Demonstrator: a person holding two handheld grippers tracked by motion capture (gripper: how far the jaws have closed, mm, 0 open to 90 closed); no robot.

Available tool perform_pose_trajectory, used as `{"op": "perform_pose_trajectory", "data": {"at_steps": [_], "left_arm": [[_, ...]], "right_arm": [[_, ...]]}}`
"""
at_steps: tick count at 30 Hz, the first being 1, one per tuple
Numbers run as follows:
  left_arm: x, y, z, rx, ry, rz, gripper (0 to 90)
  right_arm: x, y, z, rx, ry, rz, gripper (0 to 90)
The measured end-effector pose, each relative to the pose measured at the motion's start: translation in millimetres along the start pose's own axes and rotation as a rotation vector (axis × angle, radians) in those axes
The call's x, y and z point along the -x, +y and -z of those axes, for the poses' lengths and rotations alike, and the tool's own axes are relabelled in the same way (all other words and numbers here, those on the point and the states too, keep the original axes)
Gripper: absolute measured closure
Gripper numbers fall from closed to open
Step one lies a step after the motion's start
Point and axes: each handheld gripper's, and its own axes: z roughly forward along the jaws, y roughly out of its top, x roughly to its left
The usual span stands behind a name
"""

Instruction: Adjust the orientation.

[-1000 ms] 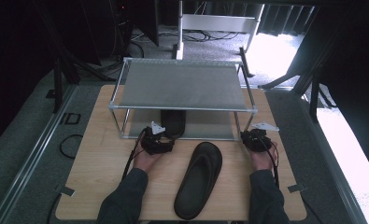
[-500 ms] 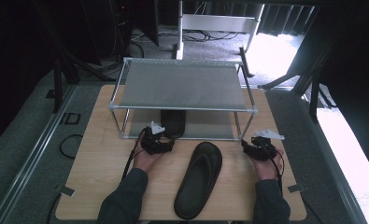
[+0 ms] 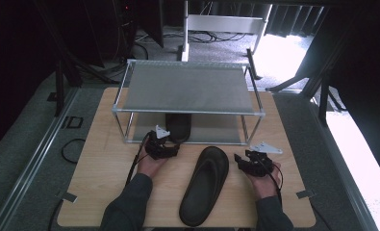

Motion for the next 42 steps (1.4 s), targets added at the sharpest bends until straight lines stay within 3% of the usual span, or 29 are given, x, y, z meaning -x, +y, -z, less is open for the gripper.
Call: {"op": "perform_pose_trajectory", "data": {"at_steps": [11, 18, 25, 30, 42], "left_arm": [[0.7, 0.1, -0.2, -0.002, 0.007, -0.007, 26.5], [1.2, 0.2, -0.2, -0.003, 0.011, -0.011, 26.6], [1.7, 0.2, -0.3, -0.004, 0.015, -0.014, 26.6], [1.8, 0.2, -0.4, -0.004, 0.016, -0.015, 26.6], [2.2, 0.2, -0.5, -0.004, 0.018, -0.015, 26.6]], "right_arm": [[-24.3, -3.2, 4.1, 0.013, 0.053, 0.025, 47.7], [-44.6, 2.9, 9.9, 0.039, 0.097, 0.069, 49.5], [-61.3, 1.6, 6.6, 0.044, 0.156, 0.054, 49.8], [-69.4, 3.7, 5.2, 0.064, 0.168, 0.061, 50.3], [-76.4, -5.4, -13.4, -0.018, 0.181, 0.066, 49.9]]}}
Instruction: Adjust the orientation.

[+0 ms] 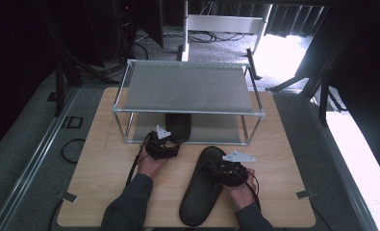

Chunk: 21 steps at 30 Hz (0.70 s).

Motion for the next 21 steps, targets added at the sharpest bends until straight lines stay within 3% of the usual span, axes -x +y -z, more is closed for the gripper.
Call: {"op": "perform_pose_trajectory", "data": {"at_steps": [6, 12, 21], "left_arm": [[0.0, 0.0, 0.1, -0.002, 0.001, -0.003, 26.6], [0.0, 0.0, 0.1, -0.003, 0.001, -0.004, 26.6], [0.0, 0.0, 0.2, -0.003, 0.001, -0.004, 26.6]], "right_arm": [[-2.2, 0.7, -1.3, -0.015, -0.007, 0.004, 53.5], [-6.2, 1.3, -0.1, -0.002, -0.004, 0.027, 63.8], [-9.6, 3.1, 0.2, -0.001, -0.009, 0.045, 67.0]]}}
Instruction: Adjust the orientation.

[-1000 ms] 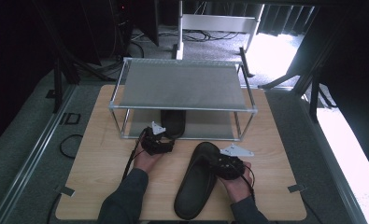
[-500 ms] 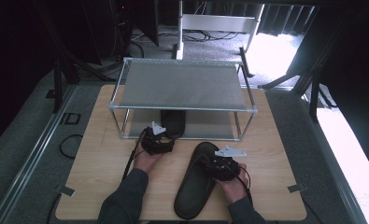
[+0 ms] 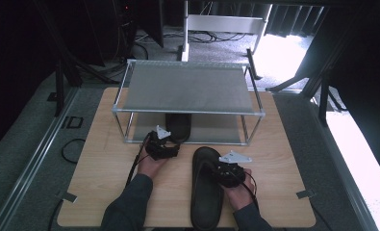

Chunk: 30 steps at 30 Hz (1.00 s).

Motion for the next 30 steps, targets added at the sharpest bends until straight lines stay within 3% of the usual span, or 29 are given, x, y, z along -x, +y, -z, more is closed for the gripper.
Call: {"op": "perform_pose_trajectory", "data": {"at_steps": [4, 8, 15, 21, 30], "left_arm": [[0.0, 0.0, 0.0, 0.000, 0.000, 0.000, 26.6], [0.0, 0.0, 0.0, 0.000, 0.000, 0.000, 26.6], [0.0, 0.0, 0.0, 0.000, 0.000, 0.000, 26.6], [0.3, -0.1, 0.1, 0.000, 0.001, -0.001, 26.6], [0.6, -0.2, 0.3, -0.002, 0.002, -0.003, 26.6]], "right_arm": [[-0.1, 0.3, -1.4, -0.004, 0.004, -0.001, 66.3], [2.0, -0.7, -4.2, -0.025, 0.001, -0.018, 59.5], [0.0, 1.5, -5.5, -0.035, 0.014, -0.004, 67.4], [-1.7, 5.2, -4.1, -0.015, 0.012, 0.004, 67.8], [9.3, 26.2, -5.1, 0.029, -0.012, 0.020, 67.6]]}}
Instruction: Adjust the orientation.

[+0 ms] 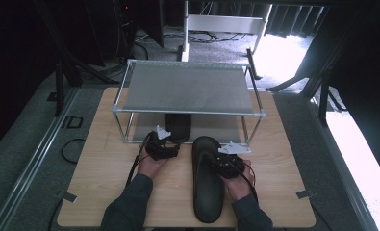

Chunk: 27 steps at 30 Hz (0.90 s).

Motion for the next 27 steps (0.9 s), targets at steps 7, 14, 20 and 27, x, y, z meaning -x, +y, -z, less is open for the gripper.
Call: {"op": "perform_pose_trajectory", "data": {"at_steps": [7, 14, 20, 27], "left_arm": [[-0.9, -0.1, 0.1, 0.002, -0.006, 0.006, 26.6], [-1.6, -0.2, 0.3, 0.004, -0.009, 0.011, 26.8], [-1.9, -0.2, 0.0, 0.006, -0.011, 0.018, 26.8], [-2.1, -0.2, 0.2, 0.005, -0.012, 0.017, 26.8]], "right_arm": [[7.6, 16.2, -21.0, -0.012, -0.024, 0.043, 67.7], [17.0, 30.6, -36.3, 0.010, -0.063, 0.055, 67.7], [33.2, 39.7, -47.9, 0.035, -0.096, 0.042, 67.8], [42.1, 40.3, -60.4, 0.033, -0.120, 0.026, 68.0]]}}
